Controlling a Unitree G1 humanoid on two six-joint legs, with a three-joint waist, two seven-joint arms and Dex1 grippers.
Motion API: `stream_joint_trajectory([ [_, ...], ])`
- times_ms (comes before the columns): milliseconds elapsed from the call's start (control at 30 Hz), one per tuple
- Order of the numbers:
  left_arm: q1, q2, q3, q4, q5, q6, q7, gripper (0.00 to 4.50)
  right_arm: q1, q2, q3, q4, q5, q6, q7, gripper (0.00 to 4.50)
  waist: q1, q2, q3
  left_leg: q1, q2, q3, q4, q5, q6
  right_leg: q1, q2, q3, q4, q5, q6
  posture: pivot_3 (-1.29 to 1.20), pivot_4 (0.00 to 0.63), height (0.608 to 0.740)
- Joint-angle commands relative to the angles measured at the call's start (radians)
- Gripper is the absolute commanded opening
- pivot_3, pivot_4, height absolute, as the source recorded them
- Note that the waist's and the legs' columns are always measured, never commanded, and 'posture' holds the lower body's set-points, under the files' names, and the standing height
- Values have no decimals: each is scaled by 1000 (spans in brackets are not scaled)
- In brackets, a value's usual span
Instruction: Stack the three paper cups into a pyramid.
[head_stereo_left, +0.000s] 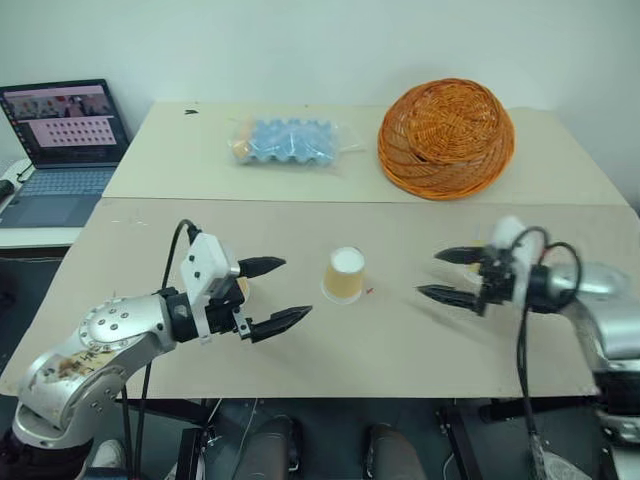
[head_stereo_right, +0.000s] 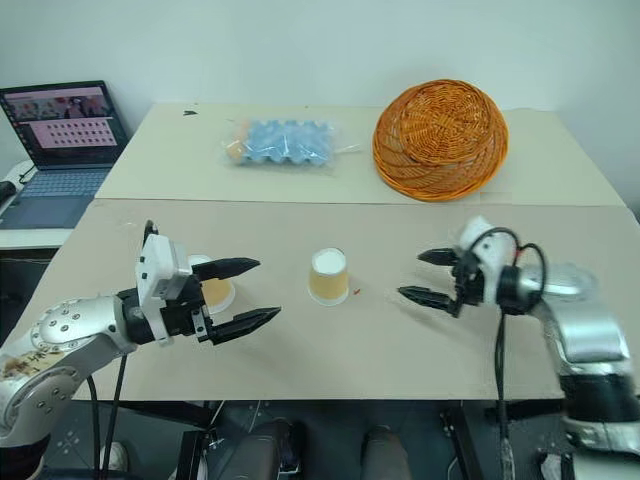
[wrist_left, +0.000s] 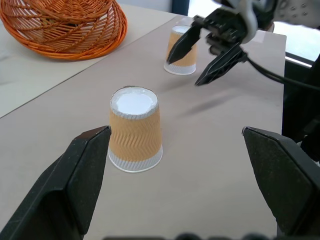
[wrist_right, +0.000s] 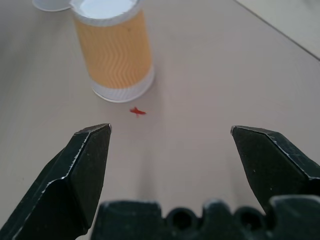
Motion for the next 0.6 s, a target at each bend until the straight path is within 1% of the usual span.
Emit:
stream_joint_trajectory([
  [33,1,5,31,-21,-4,-10,8,4500,157,27,-242,-269,89,159,-156,4476,-2,0,0,0,1,0,0,-1,1,0,0,0,0,0,0,0,150,726],
  [100,-2,8,35,-22,-9,-5,9,4500,229,53,-332,-361,111,224,-238,4476,1,0,0,0,2,-1,0,-2,2,1,0,0,0,0,0,0,150,726],
  [167,-4,13,38,-17,-13,-4,2,4500,249,75,-360,-406,106,274,-325,4476,-3,0,0,0,2,0,0,-2,2,0,0,0,1,0,0,0,150,726],
  [233,-16,18,33,-6,-16,-2,-7,4500,238,99,-332,-404,17,268,-451,4476,-8,0,0,1,2,0,1,-3,-1,1,0,1,1,0,-1,0,150,726],
  [300,-36,21,26,9,-23,0,-20,4500,182,157,-281,-356,-50,249,-581,4476,-8,0,0,1,1,1,1,-3,-4,0,0,1,1,1,-1,0,150,726],
  [367,-47,26,19,18,-17,-4,-34,4500,167,175,-200,-313,-140,188,-650,4476,-8,0,0,2,2,1,1,-2,-6,-1,1,0,1,1,-2,0,150,726],
  [433,-67,21,10,28,-17,-2,-38,4500,115,252,-92,-216,-240,102,-762,4476,-7,-1,0,2,1,1,1,-1,-6,-1,1,0,2,0,-4,0,150,726],
  [500,-81,16,0,36,-9,-5,-39,4500,62,350,-56,-135,-262,41,-836,4476,-11,-1,0,3,1,1,1,1,-4,-1,1,1,2,0,-3,0,150,726],
  [533,-84,14,-2,37,-9,-5,-37,4500,49,368,-46,-110,-273,19,-846,4476,-11,0,0,3,1,1,1,3,-1,-1,1,1,3,1,-2,0,150,726],
  [600,-90,12,-4,38,-9,-2,-34,4500,19,402,-57,-57,-285,-27,-885,4476,-11,0,0,1,-1,1,0,4,1,-2,1,2,4,1,-2,0,150,726],
])
